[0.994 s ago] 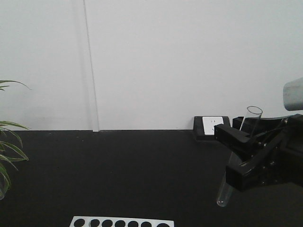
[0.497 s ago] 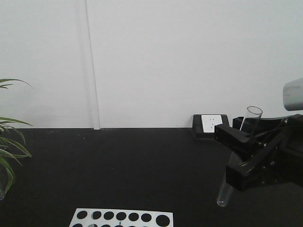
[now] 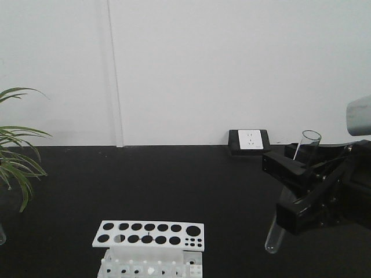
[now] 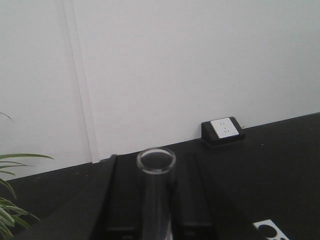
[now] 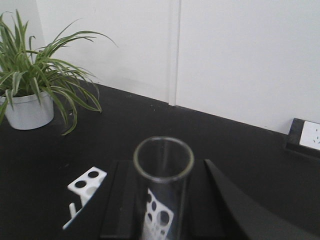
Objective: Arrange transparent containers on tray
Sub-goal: 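Drive the base to the yellow tray holding both tubes upright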
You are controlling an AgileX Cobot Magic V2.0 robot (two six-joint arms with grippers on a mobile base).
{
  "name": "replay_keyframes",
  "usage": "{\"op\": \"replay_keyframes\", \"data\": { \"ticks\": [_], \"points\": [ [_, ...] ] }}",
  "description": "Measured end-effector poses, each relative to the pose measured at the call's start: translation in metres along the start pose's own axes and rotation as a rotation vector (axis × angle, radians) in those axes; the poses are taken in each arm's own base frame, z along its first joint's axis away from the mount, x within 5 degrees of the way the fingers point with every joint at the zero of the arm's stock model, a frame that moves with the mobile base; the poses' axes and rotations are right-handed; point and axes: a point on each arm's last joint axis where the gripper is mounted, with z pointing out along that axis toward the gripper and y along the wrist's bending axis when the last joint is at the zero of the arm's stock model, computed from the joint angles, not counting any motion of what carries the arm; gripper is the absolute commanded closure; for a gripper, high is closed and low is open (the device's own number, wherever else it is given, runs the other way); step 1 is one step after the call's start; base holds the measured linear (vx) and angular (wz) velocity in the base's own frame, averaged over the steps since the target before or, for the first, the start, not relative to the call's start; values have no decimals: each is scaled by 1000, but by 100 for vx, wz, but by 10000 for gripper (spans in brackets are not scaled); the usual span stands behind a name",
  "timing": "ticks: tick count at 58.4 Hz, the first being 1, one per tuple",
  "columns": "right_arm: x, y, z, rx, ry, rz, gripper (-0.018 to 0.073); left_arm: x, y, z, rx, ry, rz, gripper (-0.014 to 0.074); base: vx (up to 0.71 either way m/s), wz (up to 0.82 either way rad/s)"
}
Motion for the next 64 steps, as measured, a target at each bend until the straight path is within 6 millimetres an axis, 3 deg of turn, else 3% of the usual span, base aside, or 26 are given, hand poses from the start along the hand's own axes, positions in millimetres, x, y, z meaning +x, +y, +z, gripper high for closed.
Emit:
{"op": "replay_keyframes", "data": {
  "ticks": [64],
  "points": [
    [0, 0, 0, 0, 1, 0, 421, 0, 0, 0, 0, 0, -3, 472, -31, 4]
  ]
}}
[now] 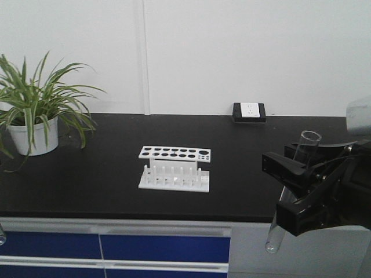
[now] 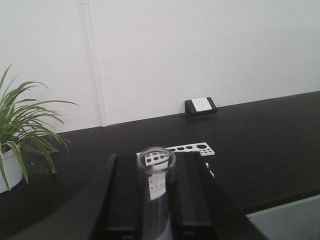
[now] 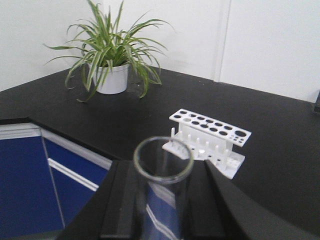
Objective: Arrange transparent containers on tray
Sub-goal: 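Drive the base to the yellow tray holding both tubes upright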
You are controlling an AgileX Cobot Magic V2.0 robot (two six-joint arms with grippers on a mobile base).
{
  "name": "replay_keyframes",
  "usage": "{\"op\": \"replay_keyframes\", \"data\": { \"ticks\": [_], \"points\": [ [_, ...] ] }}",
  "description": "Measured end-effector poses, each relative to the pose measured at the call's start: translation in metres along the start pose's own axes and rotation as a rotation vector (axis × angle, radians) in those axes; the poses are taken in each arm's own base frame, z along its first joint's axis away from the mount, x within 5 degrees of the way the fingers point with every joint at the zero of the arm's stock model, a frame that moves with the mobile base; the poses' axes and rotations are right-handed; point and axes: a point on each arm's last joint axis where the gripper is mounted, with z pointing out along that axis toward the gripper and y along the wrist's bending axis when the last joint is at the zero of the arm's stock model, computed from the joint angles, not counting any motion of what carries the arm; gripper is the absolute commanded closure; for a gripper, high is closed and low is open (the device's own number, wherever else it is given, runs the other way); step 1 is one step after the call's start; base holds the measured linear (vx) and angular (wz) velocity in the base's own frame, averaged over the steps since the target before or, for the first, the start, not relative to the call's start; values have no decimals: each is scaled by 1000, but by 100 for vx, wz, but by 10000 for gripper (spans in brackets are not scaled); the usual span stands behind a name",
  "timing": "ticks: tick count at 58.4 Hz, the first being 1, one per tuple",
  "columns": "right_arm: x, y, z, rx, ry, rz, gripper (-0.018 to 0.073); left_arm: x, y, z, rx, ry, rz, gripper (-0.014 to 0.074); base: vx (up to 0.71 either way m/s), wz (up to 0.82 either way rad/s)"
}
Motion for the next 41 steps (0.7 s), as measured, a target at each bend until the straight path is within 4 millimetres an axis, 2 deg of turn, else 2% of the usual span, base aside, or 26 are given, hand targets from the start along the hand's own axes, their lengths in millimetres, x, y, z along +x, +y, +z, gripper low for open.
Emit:
{"op": "replay_keyframes", "data": {
  "ticks": [41],
  "points": [
    [0, 0, 0, 0, 0, 0, 421, 0, 0, 0, 0, 0, 0, 472, -33, 7]
  ]
}}
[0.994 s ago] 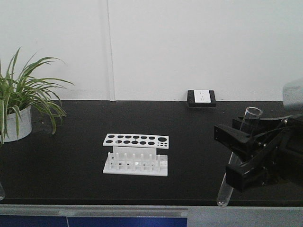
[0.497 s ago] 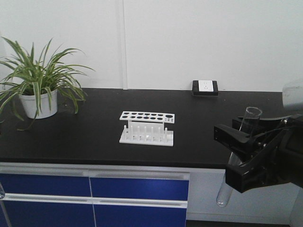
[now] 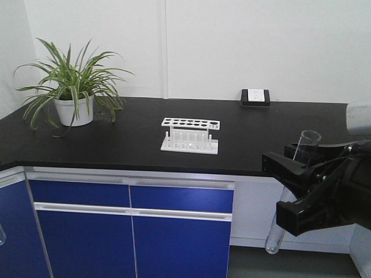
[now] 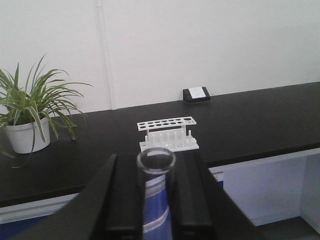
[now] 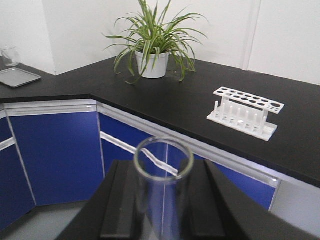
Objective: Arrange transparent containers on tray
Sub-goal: 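Drive the base to the yellow tray holding both tubes upright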
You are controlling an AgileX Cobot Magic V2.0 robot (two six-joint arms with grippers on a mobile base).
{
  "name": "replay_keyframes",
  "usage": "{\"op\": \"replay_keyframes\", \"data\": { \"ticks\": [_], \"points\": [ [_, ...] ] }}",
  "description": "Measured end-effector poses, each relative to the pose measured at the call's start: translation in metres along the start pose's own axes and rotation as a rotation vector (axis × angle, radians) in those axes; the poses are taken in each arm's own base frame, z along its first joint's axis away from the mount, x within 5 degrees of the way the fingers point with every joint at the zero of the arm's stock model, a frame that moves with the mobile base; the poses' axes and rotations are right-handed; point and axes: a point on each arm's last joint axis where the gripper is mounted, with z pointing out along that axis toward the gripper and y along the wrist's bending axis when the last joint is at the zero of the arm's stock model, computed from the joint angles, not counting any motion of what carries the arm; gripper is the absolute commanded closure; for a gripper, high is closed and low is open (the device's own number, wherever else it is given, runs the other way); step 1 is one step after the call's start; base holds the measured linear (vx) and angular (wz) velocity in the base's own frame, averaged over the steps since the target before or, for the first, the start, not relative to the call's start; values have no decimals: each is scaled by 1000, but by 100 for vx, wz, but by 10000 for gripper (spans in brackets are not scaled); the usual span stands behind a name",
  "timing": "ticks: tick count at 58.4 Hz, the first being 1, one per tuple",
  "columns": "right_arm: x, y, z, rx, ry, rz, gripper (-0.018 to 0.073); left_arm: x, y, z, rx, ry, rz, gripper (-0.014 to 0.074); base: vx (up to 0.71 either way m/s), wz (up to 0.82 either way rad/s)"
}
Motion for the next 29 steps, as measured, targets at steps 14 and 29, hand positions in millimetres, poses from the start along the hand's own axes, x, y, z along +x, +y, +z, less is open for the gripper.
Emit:
{"op": "replay_keyframes", "data": {
  "ticks": [14, 29],
  "points": [
    [0, 0, 0, 0, 0, 0, 421, 0, 0, 0, 0, 0, 0, 472, -28, 7],
    [0, 0, 0, 0, 0, 0, 421, 0, 0, 0, 0, 0, 0, 472, -25, 13]
  ]
}}
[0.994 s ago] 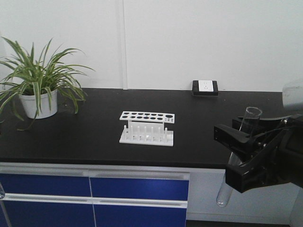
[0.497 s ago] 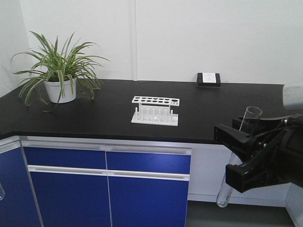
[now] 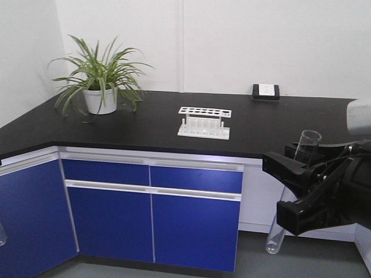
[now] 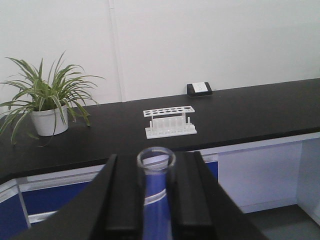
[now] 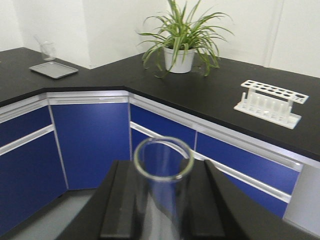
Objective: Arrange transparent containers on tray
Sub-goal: 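Drive the base to the yellow tray holding both tubes upright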
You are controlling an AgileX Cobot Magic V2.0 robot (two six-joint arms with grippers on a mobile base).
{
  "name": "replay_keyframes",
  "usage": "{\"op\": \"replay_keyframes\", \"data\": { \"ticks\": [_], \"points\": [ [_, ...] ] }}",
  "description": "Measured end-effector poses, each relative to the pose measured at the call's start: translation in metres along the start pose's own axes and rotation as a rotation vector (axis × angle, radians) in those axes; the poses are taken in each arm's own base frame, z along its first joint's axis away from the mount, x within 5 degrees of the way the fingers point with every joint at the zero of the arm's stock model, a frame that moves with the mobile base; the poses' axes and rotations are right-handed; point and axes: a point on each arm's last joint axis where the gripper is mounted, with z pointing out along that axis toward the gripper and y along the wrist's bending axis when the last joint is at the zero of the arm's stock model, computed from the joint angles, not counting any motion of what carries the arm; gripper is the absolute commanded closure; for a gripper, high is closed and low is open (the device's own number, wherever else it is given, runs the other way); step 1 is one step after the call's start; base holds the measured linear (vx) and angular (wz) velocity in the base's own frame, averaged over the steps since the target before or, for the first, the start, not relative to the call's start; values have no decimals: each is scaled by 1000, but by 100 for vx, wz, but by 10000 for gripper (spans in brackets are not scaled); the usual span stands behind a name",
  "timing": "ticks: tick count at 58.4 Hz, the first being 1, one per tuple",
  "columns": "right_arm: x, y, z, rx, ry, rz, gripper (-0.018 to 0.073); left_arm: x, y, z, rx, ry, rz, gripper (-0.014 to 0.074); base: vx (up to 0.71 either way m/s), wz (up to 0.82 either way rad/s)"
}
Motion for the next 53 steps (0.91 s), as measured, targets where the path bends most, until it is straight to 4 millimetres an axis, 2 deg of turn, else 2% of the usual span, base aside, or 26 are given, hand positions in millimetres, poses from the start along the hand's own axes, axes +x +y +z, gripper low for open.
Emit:
{"op": "replay_keyframes", "data": {
  "ticks": [23, 53],
  "points": [
    [0, 0, 0, 0, 0, 0, 421, 0, 0, 0, 0, 0, 0, 472, -18, 34],
    [0, 0, 0, 0, 0, 0, 421, 0, 0, 0, 0, 0, 0, 472, -7, 63]
  ]
}}
